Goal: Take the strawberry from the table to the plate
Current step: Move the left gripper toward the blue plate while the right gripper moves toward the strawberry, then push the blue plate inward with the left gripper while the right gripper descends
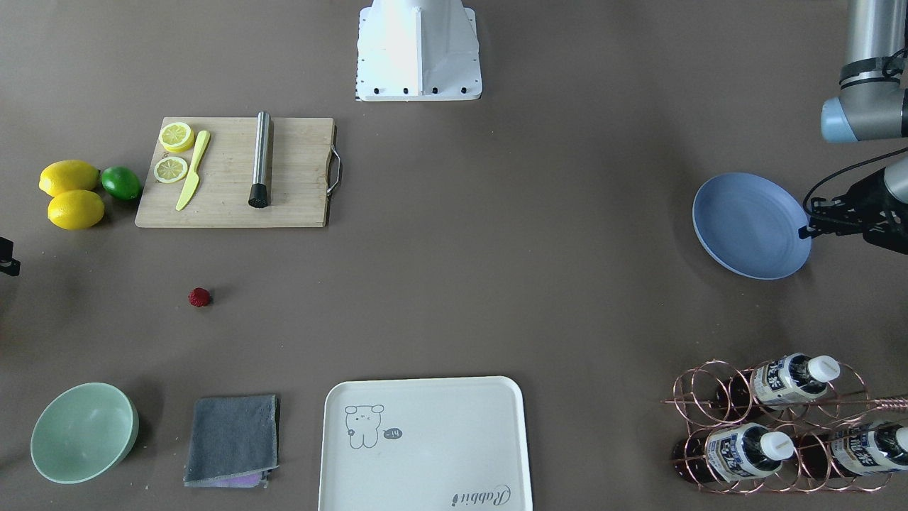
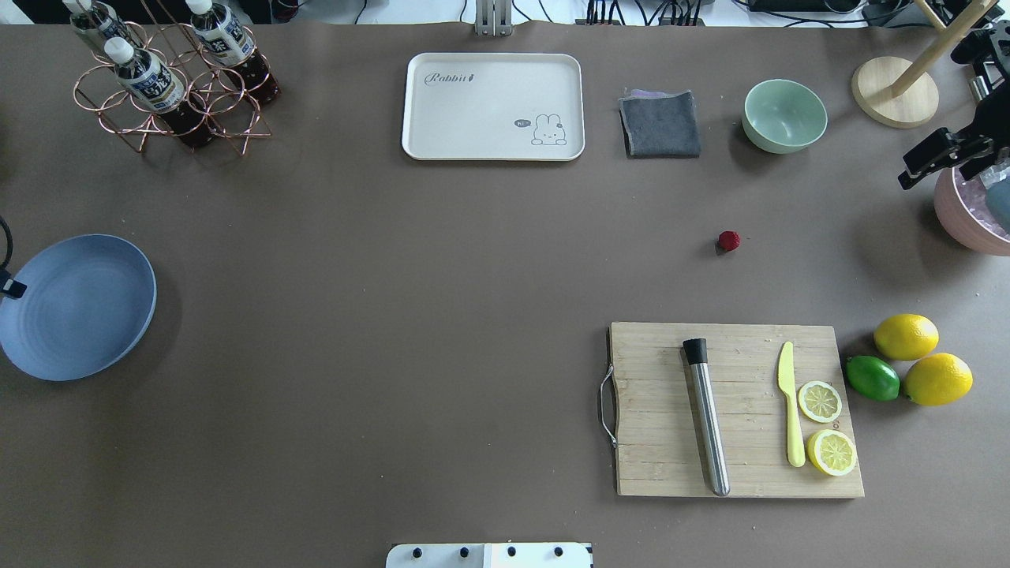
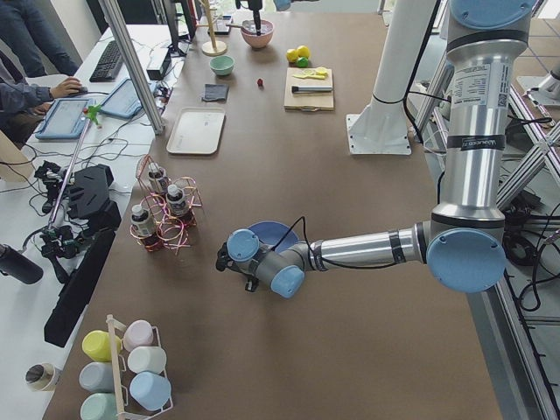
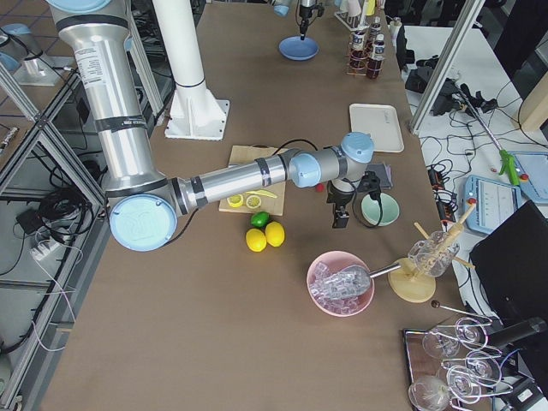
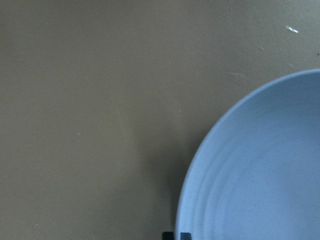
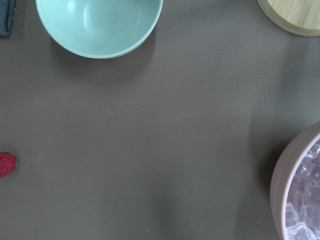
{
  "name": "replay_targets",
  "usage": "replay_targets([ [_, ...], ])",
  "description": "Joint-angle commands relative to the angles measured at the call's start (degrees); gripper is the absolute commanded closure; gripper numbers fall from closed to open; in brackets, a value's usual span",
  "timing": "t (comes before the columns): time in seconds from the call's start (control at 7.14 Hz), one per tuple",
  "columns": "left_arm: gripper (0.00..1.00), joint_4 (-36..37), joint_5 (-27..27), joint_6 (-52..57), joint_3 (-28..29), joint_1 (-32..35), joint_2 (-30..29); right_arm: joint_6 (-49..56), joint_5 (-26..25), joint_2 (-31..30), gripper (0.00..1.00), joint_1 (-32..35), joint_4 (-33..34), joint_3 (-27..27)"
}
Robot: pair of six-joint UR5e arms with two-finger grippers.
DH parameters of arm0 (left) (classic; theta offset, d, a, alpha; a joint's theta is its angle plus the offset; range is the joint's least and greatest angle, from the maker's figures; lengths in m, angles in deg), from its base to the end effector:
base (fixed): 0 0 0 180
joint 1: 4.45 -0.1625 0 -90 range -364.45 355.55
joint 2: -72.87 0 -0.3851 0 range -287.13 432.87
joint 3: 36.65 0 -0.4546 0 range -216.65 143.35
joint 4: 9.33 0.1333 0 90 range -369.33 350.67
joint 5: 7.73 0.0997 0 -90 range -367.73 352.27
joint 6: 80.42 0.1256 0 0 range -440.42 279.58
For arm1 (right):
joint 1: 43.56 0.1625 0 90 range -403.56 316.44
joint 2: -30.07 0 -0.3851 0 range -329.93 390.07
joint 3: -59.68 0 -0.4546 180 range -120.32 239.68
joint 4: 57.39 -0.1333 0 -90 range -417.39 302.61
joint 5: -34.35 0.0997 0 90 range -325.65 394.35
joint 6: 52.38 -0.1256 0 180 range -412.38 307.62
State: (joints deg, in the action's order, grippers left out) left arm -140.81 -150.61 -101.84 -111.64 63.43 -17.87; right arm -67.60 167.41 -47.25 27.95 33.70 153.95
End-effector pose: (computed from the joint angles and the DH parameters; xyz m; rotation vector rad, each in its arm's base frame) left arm 0.1835 -0.5395 0.6814 0.0734 1.0041 0.2302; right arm -0.1580 -0.6224 0.4667 0.0358 -0.7915 -0.1581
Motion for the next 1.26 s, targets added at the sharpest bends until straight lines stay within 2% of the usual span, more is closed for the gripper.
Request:
replay_targets([
  [0.0,1.0,-0.26,-5.92,-14.61,-5.82,0.14,-1.54,-6.19,-0.25,1.46,0.0,-3.03,-0.03,2.14],
  [0.28,1.0,-0.52,-5.49,-26.85,-11.3,-3.26,-3.81,-7.7,-0.42,4.0,0.0,-6.28,-0.03,1.45],
  [0.56,1.0,-0.44,2.56,-42.3,-17.61,-12.28,-7.51,-9.2,-0.6,5.85,0.0,-8.57,-0.03,1.27],
  [0.84,1.0,-0.35,10.13,-53.33,-19.93,-19.52,-12.16,-12.77,-1.91,7.43,0.01,-11.29,-1.51,1.01],
  [0.98,1.0,-0.26,11.46,-56.51,-20.02,-21.29,-14.27,-20.21,-4.97,7.53,0.01,-14.26,-8.57,-0.99],
  [1.12,1.0,-0.09,13.57,-60.02,-20.45,-23.83,-16.2,-22.54,-6.04,7.62,0.01,-15.95,-17.0,-6.41],
])
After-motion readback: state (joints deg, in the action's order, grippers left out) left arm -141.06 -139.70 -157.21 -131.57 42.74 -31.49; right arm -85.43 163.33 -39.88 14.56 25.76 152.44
